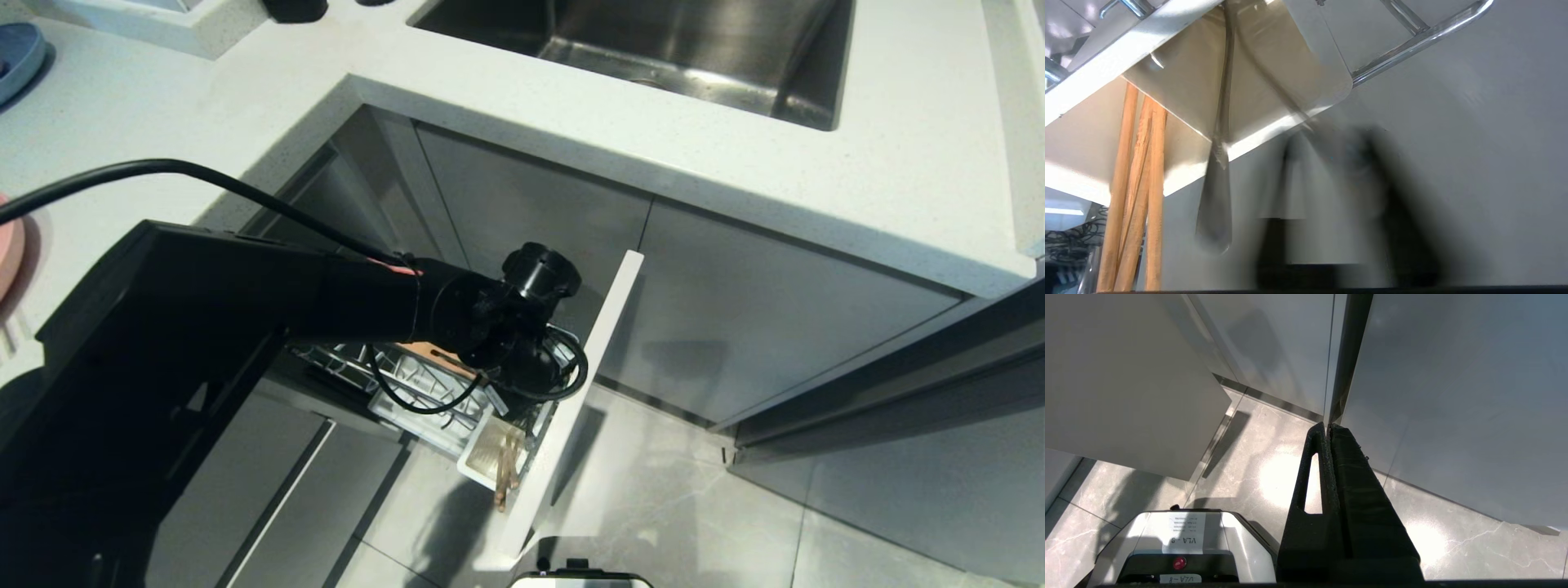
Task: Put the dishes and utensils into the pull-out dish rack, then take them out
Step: Take the spoon out of the cupboard
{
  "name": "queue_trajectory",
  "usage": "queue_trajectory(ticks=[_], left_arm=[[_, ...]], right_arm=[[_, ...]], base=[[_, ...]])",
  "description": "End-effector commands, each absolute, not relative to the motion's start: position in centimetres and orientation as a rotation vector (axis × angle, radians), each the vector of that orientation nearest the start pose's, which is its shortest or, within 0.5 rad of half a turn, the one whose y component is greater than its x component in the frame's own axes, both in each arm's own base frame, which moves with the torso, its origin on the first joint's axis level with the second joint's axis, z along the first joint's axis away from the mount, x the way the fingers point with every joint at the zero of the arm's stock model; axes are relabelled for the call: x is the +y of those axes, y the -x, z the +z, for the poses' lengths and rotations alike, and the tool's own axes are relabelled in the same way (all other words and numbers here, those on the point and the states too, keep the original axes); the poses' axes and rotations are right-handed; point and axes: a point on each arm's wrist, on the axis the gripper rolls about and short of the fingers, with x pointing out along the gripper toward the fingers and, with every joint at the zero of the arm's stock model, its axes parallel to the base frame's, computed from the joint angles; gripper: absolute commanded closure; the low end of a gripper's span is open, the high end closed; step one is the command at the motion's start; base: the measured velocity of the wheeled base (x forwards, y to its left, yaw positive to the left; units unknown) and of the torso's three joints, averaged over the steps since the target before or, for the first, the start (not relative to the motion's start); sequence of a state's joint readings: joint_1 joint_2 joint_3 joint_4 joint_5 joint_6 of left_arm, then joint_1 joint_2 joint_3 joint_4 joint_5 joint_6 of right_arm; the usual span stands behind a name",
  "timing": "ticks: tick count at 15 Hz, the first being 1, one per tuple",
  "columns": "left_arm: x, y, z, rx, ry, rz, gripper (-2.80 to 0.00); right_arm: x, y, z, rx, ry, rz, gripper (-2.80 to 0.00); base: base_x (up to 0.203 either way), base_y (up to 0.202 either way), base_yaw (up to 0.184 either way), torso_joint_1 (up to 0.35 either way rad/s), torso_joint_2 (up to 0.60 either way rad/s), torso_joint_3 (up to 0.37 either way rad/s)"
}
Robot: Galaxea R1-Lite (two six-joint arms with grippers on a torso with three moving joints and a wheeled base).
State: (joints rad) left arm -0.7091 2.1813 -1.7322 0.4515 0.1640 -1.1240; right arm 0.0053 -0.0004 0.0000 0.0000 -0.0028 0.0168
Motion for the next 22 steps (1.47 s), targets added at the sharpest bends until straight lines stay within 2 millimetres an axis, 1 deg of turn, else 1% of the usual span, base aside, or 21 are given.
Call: queue_trajectory(ticks=[1, 7, 9, 10, 16, 19, 22], left_arm=[[-27.4, -32.5, 15.9, 0.976, 0.655, 0.015, 0.0], [-27.5, -32.5, 15.9, 0.978, 0.652, 0.013, 0.0], [-27.5, -32.2, 16.1, 0.977, 0.653, 0.009, 0.0], [-27.4, -32.0, 16.5, 0.977, 0.65, 0.008, 0.0], [-26.7, -30.0, 20.1, 0.938, 0.68, -0.039, 0.0], [-26.5, -29.5, 21.0, 0.924, 0.691, -0.054, 0.0], [-26.4, -29.2, 21.1, 0.943, 0.675, -0.042, 0.0]], right_arm=[[0.0, 2.3, 7.5, 0.002, -0.017, 0.003, 0.0], [0.0, 2.3, 7.5, 0.001, -0.017, 0.003, 0.0], [0.0, 2.3, 7.5, 0.002, -0.017, 0.003, 0.0], [0.0, 2.3, 7.5, 0.002, -0.017, 0.003, 0.0], [0.0, 2.3, 7.5, 0.002, -0.017, 0.003, 0.0], [0.0, 2.3, 7.5, 0.001, -0.017, 0.003, 0.0], [0.0, 2.3, 7.5, 0.002, -0.017, 0.003, 0.0]], base=[[0.0, 0.0, 0.0, 0.0, 0.0, 0.0], [0.0, 0.0, 0.0, 0.0, 0.0, 0.0], [0.0, 0.0, 0.0, 0.0, 0.0, 0.0], [0.0, 0.0, 0.0, 0.0, 0.0, 0.0], [0.0, 0.0, 0.0, 0.0, 0.0, 0.0], [0.0, 0.0, 0.0, 0.0, 0.0, 0.0], [0.0, 0.0, 0.0, 0.0, 0.0, 0.0]])
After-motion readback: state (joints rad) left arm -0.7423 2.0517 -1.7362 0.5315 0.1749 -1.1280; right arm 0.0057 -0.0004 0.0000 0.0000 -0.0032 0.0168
